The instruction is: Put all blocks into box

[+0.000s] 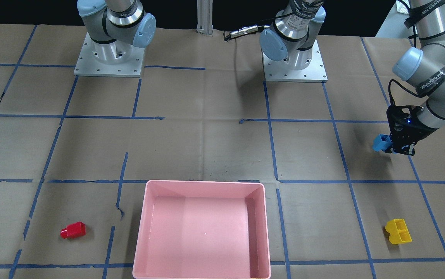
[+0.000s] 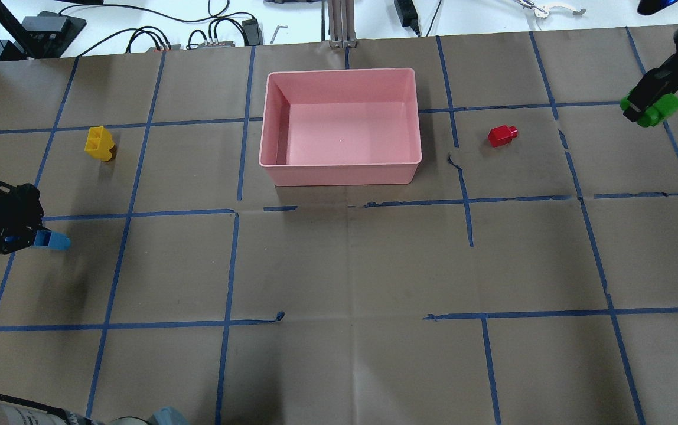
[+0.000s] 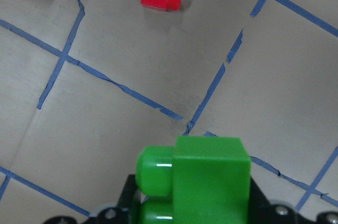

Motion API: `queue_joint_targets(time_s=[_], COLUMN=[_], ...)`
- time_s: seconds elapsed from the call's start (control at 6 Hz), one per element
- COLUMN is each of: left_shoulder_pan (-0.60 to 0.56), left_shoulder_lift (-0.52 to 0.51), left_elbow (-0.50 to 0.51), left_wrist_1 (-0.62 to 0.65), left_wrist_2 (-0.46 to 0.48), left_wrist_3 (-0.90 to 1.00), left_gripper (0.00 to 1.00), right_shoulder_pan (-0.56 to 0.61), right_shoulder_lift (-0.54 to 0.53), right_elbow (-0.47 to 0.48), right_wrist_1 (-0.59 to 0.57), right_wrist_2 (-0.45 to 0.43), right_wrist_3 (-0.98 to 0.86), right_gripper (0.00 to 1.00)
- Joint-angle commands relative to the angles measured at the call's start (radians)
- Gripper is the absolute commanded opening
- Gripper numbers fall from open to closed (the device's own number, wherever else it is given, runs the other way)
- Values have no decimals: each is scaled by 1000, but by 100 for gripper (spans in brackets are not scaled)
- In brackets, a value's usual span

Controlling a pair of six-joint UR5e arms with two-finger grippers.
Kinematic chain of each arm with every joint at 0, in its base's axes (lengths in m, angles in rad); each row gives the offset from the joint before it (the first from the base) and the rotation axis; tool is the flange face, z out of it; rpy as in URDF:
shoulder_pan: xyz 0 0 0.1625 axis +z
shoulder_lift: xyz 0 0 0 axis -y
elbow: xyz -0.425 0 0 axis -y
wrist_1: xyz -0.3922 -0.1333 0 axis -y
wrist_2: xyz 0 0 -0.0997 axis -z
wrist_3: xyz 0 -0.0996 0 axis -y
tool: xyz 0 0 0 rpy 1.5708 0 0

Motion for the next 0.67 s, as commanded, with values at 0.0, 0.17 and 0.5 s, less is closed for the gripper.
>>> queue_joint_targets(time_s=[0.0, 0.17, 0.5], left_shoulder_pan=[-180, -274, -468], left_shoulder_lift=[-42, -77, -203], left_elbow=[249, 326, 481], left_wrist_1=[-229, -236, -250], left_wrist_2=[0, -2, -13], left_wrist_3=[-363, -546, -829], left_gripper=[0, 0, 0], right_shoulder_pan=[40, 52, 65], right_shoulder_lift=[0, 0, -2], right_elbow=[-6, -7, -15], right_wrist_1=[3, 21, 44], right_wrist_2=[1, 1, 1], right_wrist_3=[87, 155, 222], right_gripper=[39, 39, 40])
